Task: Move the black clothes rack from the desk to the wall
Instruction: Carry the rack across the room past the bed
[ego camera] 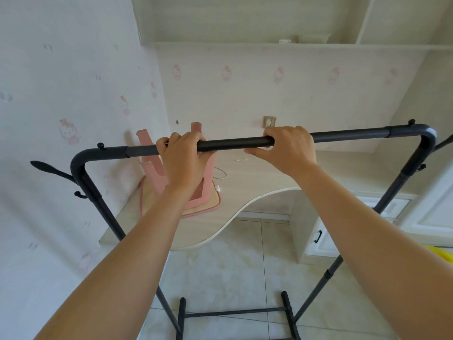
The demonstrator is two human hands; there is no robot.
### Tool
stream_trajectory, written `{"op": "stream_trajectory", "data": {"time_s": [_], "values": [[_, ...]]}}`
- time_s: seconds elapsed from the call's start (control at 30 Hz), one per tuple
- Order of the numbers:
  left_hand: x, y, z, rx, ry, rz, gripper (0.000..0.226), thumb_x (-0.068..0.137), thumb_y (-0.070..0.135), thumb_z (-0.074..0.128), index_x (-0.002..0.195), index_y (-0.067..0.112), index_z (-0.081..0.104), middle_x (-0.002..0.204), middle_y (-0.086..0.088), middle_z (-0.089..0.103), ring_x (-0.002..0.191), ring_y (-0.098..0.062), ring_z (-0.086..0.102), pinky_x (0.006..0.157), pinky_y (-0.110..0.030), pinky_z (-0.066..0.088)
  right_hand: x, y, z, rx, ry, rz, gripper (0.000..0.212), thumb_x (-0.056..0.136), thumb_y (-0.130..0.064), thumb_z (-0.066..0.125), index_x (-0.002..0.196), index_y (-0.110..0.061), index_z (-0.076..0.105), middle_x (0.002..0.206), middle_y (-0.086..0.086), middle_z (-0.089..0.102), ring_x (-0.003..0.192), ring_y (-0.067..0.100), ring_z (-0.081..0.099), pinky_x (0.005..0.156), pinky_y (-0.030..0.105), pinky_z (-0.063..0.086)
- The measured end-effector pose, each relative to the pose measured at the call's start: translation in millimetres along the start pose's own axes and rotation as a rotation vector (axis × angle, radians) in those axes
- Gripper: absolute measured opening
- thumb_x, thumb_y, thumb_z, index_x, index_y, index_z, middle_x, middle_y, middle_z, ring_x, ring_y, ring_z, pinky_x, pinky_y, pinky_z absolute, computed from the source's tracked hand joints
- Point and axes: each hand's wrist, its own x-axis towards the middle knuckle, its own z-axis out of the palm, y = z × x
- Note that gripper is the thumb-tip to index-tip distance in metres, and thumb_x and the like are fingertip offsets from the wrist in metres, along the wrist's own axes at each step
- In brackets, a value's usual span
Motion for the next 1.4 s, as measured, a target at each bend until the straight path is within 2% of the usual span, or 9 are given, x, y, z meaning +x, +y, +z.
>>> {"op": "stream_trajectory", "data": {"time_s": [0.13, 0.23, 0.37, 0.43, 0.57, 0.67, 0.9, 1.13, 1.4], "values": [[2.4, 18.0, -2.3, 0.048, -0.027, -0.009, 0.028, 0.076, 0.027, 0.069, 0.061, 0.021, 0.046, 0.050, 0.007, 0.041, 0.053, -0.021, 0.039, 0.067, -0.031, 0.026, -3.8, 9.4, -13.9, -0.123, -0.118, 0.114, 0.032, 0.080, -0.040, 0.058, 0.058, -0.019, 0.047, 0.051, -0.004, 0.045, 0.055, 0.024, 0.050, 0.050, 0.026, 0.030], [6.1, 36.0, 2.1, 0.096, -0.089, -0.025, 0.030, 0.074, 0.024, 0.066, 0.055, 0.021, 0.043, 0.054, 0.001, 0.045, 0.045, -0.025, 0.038, 0.058, -0.030, 0.024, -12.7, 21.7, -21.6, -0.164, -0.127, 0.142, 0.026, 0.079, -0.030, 0.056, 0.057, -0.019, 0.046, 0.049, -0.004, 0.040, 0.053, 0.023, 0.046, 0.048, 0.025, 0.027], [9.7, 60.1, 15.5, 0.168, -0.138, -0.036, 0.026, 0.069, 0.019, 0.057, 0.051, 0.019, 0.039, 0.056, -0.002, 0.049, 0.043, -0.024, 0.037, 0.046, -0.026, 0.012, -25.3, 46.8, -32.1, -0.214, -0.133, 0.163, 0.028, 0.078, -0.027, 0.055, 0.054, -0.019, 0.042, 0.047, -0.004, 0.039, 0.050, 0.022, 0.044, 0.044, 0.024, 0.024], [8.3, 76.1, 20.2, 0.171, -0.152, -0.013, 0.022, 0.068, 0.014, 0.058, 0.051, 0.015, 0.044, 0.049, 0.001, 0.042, 0.051, -0.022, 0.033, 0.045, -0.026, 0.011, -32.6, 61.2, -36.9, -0.226, -0.137, 0.182, 0.026, 0.077, -0.026, 0.055, 0.055, -0.019, 0.044, 0.047, -0.004, 0.039, 0.049, 0.021, 0.044, 0.043, 0.023, 0.023], [3.5, 108.7, 29.5, 0.105, -0.140, 0.031, 0.013, 0.067, 0.009, 0.061, 0.054, 0.010, 0.056, 0.047, 0.004, 0.029, 0.044, -0.020, 0.030, 0.046, -0.025, 0.012, -49.0, 89.1, -48.6, -0.247, -0.138, 0.239, 0.025, 0.077, -0.024, 0.055, 0.055, -0.018, 0.046, 0.046, -0.004, 0.039, 0.045, 0.019, 0.039, 0.043, 0.021, 0.022], [1.6, 134.1, 40.2, 0.114, -0.187, 0.072, 0.016, 0.069, 0.010, 0.058, 0.054, 0.014, 0.052, 0.043, 0.001, 0.041, 0.050, -0.022, 0.034, 0.050, -0.027, 0.017, -61.2, 113.0, -58.6, -0.255, -0.137, 0.288, 0.026, 0.076, -0.023, 0.056, 0.053, -0.017, 0.044, 0.046, -0.004, 0.039, 0.041, 0.016, 0.032, 0.043, 0.020, 0.021], [-3.1, 185.4, 67.9, 0.035, -0.205, 0.135, 0.022, 0.061, 0.007, 0.054, 0.051, 0.017, 0.038, 0.045, 0.002, 0.026, 0.047, -0.021, 0.016, 0.049, -0.028, 0.007, -88.6, 159.5, -79.2, -0.286, -0.124, 0.390, 0.015, 0.074, -0.021, 0.058, 0.060, -0.014, 0.059, 0.046, -0.003, 0.039, 0.047, 0.021, 0.039, 0.046, 0.022, 0.025], [-11.6, 237.4, 78.6, -0.062, -0.194, 0.206, 0.039, 0.058, 0.001, 0.053, 0.048, 0.019, 0.020, 0.043, 0.005, 0.013, 0.046, -0.017, 0.006, 0.050, -0.028, 0.005, -116.4, 199.5, -102.1, -0.336, -0.130, 0.455, 0.017, 0.075, -0.021, 0.058, 0.059, -0.016, 0.055, 0.047, -0.003, 0.039, 0.049, 0.022, 0.042, 0.049, 0.023, 0.030], [-22.7, 294.5, 97.7, -0.130, -0.202, 0.268, 0.028, 0.055, 0.001, 0.048, 0.050, 0.018, 0.027, 0.047, 0.002, 0.016, 0.049, -0.020, 0.007, 0.051, -0.029, 0.005, -152.2, 241.1, -128.4, -0.415, -0.133, 0.534, 0.016, 0.075, -0.022, 0.056, 0.060, -0.017, 0.058, 0.048, -0.004, 0.043, 0.048, 0.020, 0.043, 0.050, 0.024, 0.033]]}}
